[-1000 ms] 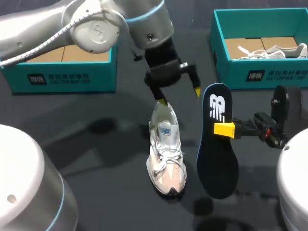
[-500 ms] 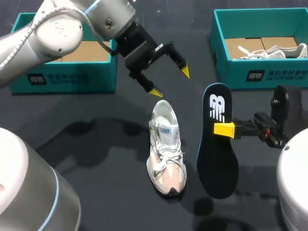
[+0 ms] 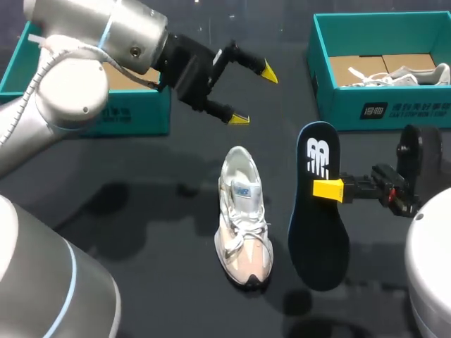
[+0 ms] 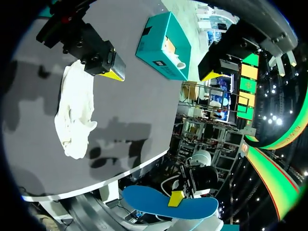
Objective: Take the shoe out of the shoebox, open the shoe tongue, remove and reinsert the insole, then place the shoe into the shoebox
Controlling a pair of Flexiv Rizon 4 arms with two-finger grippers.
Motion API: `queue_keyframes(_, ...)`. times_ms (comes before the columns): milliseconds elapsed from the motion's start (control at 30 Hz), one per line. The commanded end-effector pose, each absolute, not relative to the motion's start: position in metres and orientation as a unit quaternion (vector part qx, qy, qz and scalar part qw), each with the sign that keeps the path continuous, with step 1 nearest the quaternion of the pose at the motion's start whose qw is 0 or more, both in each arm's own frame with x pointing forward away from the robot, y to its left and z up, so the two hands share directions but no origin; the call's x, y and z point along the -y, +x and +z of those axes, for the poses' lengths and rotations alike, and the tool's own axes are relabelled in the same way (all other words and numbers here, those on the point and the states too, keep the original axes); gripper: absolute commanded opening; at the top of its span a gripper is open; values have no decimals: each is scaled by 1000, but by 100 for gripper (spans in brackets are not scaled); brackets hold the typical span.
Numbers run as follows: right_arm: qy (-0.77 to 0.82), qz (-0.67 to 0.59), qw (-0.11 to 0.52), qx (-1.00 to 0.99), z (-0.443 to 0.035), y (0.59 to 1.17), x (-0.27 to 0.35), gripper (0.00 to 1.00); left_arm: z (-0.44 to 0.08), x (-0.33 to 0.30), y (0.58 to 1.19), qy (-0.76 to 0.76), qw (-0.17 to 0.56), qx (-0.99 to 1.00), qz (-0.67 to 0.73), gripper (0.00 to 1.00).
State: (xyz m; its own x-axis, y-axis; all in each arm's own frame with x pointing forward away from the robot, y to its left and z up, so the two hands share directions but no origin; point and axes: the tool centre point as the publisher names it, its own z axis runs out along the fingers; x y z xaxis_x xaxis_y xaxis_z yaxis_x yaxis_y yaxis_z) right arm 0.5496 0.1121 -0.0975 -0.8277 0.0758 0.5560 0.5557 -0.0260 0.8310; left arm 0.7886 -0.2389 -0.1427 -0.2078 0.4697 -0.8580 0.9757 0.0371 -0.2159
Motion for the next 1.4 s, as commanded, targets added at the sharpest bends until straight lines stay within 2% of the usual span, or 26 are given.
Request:
queue_keyframes(33, -379, -602, 29, 702, -90, 559, -103, 0, -139, 231, 782, 470, 426, -603, -485, 100)
queue_keyframes(300, -378, -593, 93, 705, -91, 617, -84, 0, -133, 221, 792, 446, 476, -583, -484, 100)
queue_keyframes(533, -364, -598, 202, 685, -106, 672, -76, 0, -129, 210, 795, 442, 493, -557, -502, 100)
queue_keyframes(967, -364, -598, 202, 685, -106, 672, -76, 0, -127, 209, 795, 444, 492, -551, -507, 100)
queue_keyframes(1167, -394, -596, 251, 653, -114, 726, -78, 0, -133, 205, 794, 456, 513, -550, -476, 100)
queue_keyframes(1300, -414, -580, 311, 630, -125, 769, -83, 0, -135, 205, 795, 468, 525, -541, -461, 100)
queue_keyframes(1400, -414, -580, 311, 630, -125, 769, -83, 0, -137, 207, 796, 474, 541, -530, -449, 100)
